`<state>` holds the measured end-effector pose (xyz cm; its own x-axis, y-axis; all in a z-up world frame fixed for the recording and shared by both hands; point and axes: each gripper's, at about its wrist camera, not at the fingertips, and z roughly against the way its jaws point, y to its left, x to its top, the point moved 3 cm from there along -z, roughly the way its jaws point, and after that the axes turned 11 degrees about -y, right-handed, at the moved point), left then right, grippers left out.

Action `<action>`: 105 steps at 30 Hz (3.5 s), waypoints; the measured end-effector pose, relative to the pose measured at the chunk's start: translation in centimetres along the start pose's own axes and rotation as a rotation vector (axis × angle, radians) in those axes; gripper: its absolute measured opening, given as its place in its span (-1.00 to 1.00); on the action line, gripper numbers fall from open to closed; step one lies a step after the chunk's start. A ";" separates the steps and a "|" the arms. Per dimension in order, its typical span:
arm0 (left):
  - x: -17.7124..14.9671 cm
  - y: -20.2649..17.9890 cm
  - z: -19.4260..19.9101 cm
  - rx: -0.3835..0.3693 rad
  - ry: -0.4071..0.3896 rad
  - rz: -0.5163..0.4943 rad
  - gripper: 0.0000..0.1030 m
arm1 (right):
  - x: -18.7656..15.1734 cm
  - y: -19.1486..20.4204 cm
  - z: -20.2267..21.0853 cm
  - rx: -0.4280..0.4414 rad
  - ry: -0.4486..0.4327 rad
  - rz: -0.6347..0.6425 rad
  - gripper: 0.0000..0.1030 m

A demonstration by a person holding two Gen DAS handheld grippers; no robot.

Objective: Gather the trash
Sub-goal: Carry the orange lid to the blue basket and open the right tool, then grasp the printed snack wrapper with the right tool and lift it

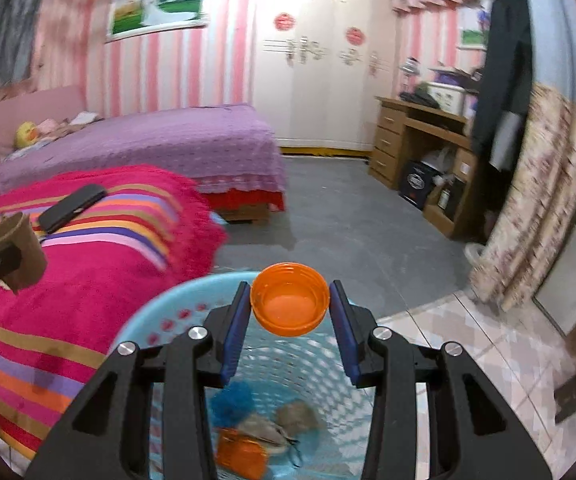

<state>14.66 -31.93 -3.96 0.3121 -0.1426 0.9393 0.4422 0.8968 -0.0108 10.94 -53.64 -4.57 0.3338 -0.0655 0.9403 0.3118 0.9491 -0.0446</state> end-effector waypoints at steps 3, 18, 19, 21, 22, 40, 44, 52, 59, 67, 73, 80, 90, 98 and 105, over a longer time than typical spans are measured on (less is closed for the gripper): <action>-0.5 -3.4 -1.6 -0.042 0.023 -0.009 -0.40 | -0.6 -2.5 0.3 -0.032 0.001 -0.043 -0.22; -0.2 -6.4 -5.9 -0.043 0.061 -0.002 0.65 | -2.0 -4.0 -0.4 -0.038 0.025 -0.069 -0.22; -0.1 -5.9 -5.7 -0.029 0.049 -0.007 0.72 | -2.0 -4.0 -0.4 -0.038 0.025 -0.069 -0.22; 0.1 -5.0 -5.4 -0.009 0.033 -0.014 0.79 | -2.1 -3.8 -0.4 -0.035 0.026 -0.067 -0.22; 0.1 -4.5 -5.2 0.006 0.024 -0.020 0.80 | -2.1 -3.7 -0.5 -0.034 0.027 -0.065 -0.22; 0.6 3.4 -2.1 0.107 0.025 0.013 0.89 | -1.2 -0.1 -1.1 -0.120 0.021 -0.051 0.89; 1.0 6.6 -0.3 0.143 0.027 0.029 0.89 | -0.3 2.3 -1.2 -0.096 0.022 -0.056 0.91; 0.9 16.4 4.3 0.286 0.023 -0.009 0.89 | 1.1 10.8 -2.1 0.010 0.030 0.004 0.91; -0.1 25.0 7.7 0.400 0.026 0.020 0.89 | 1.4 20.9 -2.4 0.130 0.049 0.070 0.91; -3.5 32.9 9.5 0.489 0.064 0.097 0.89 | -0.2 31.1 -1.2 0.244 0.086 0.160 0.91; -4.9 36.0 10.4 0.534 0.088 0.099 0.89 | -1.8 37.6 -0.5 0.336 0.124 0.253 0.91; -4.6 37.9 11.5 0.554 0.068 0.121 0.89 | -3.1 42.6 -1.1 0.384 0.168 0.307 0.91; -4.5 37.4 10.6 0.530 0.075 0.122 0.89 | -1.0 39.9 -2.5 0.395 0.164 0.207 -0.20; -4.2 35.7 9.3 0.501 0.084 0.114 0.89 | -0.7 34.4 -5.3 0.353 0.191 0.098 -0.41; -4.0 33.8 7.0 0.463 0.106 0.104 0.89 | 0.1 32.5 -5.3 0.379 0.149 0.094 -0.91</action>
<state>22.49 1.83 -5.67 0.4293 -0.0623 0.9010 -0.0092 0.9973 0.0734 25.84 -24.43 -7.68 0.4789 0.0093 0.8778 -0.0667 0.9974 0.0258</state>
